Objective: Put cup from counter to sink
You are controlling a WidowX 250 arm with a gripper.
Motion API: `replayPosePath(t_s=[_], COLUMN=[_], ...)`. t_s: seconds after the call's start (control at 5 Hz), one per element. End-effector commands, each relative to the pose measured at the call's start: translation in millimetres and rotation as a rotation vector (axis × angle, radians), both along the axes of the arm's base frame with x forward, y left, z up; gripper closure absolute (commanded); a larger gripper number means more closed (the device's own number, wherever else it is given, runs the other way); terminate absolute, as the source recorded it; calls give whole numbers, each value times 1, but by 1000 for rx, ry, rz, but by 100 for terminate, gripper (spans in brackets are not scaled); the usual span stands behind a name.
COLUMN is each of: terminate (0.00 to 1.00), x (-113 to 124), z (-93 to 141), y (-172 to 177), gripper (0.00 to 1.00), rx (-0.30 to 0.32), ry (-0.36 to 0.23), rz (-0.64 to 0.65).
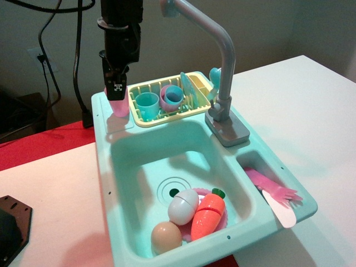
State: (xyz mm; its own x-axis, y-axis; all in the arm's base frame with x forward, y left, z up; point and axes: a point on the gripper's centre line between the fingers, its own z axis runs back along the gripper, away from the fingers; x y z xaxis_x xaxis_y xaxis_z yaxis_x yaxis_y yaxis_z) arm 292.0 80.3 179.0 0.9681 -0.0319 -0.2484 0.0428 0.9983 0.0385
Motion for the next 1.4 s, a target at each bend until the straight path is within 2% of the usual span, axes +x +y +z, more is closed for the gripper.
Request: replayPosePath(t_s=[0.0, 0.4, 0.6, 0.8, 1.2], terminate=[0, 0, 0, 0, 0], x=[0, 23, 24, 21, 17], z=[0, -8, -13, -16, -16], y=[0, 2, 4, 4, 2], gripper=[0, 0, 0, 100, 100], rx=[0, 30, 2, -2, 5], ry=[0, -7, -7, -30, -44], rz=[0, 0, 17, 14, 13])
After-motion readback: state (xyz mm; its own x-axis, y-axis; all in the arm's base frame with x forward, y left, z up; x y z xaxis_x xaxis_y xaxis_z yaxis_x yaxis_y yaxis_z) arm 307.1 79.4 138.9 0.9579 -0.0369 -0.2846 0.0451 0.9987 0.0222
